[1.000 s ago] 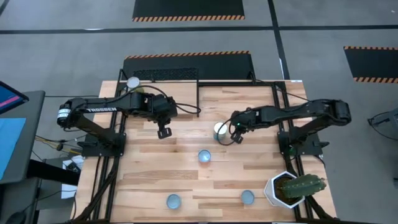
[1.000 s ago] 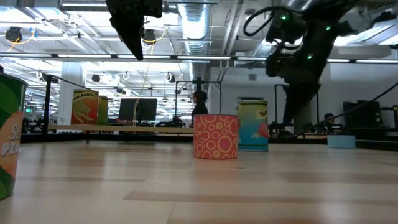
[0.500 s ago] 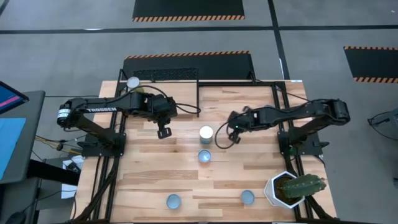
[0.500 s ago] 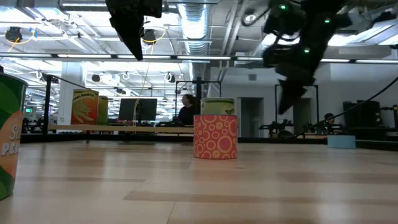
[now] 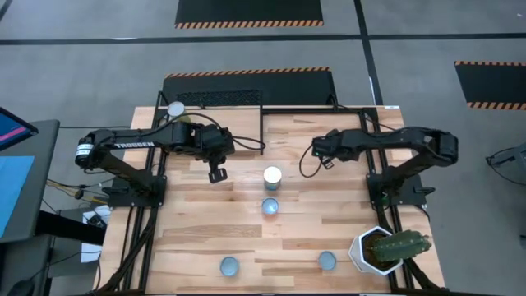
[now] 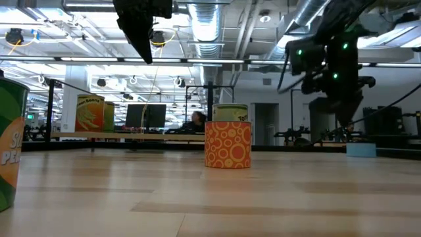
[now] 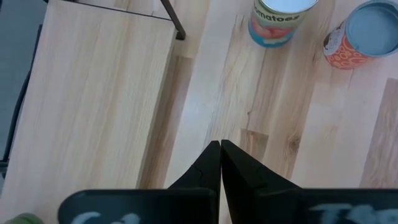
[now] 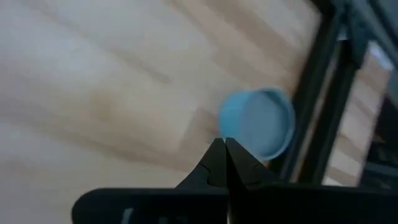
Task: Pick and place cans onto a shelf
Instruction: Move the cans on the center of the table
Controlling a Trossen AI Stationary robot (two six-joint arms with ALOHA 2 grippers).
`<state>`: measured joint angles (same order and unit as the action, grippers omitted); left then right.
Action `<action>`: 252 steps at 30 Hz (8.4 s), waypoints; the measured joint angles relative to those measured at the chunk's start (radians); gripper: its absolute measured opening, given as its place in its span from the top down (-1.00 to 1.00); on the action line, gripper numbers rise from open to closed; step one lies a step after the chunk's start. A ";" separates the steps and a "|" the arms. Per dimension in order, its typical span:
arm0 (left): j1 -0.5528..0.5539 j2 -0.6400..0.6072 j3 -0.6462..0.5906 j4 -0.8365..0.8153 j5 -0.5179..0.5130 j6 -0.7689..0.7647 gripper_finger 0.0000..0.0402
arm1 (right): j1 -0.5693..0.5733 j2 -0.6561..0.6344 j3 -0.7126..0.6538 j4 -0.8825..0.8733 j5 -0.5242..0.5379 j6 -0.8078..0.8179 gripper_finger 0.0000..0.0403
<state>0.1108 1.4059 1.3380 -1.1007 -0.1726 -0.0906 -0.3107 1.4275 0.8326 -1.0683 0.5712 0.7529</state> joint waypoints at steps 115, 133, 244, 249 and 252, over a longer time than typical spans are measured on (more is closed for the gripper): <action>-0.093 0.531 0.123 0.892 0.097 0.229 1.00 | 0.747 -0.063 0.112 -0.030 -0.136 0.075 0.98; -0.079 0.571 0.275 0.260 0.003 0.142 1.00 | 0.834 -0.215 0.113 -0.053 -0.058 0.148 0.95; -0.993 0.585 0.057 0.240 -0.461 -1.061 1.00 | 0.834 -0.017 0.293 -0.106 -0.046 0.091 0.96; -0.992 0.585 0.124 0.237 -0.424 -0.934 1.00 | 0.813 -0.017 0.293 -0.101 -0.044 0.029 0.96; -0.975 0.584 0.126 0.238 -0.362 -0.903 1.00 | 0.774 -0.012 0.293 -0.094 -0.046 0.006 0.96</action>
<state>-0.8645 1.9903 1.4643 -0.8630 -0.5347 -0.9937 0.4637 1.4153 1.1255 -1.1622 0.5251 0.7592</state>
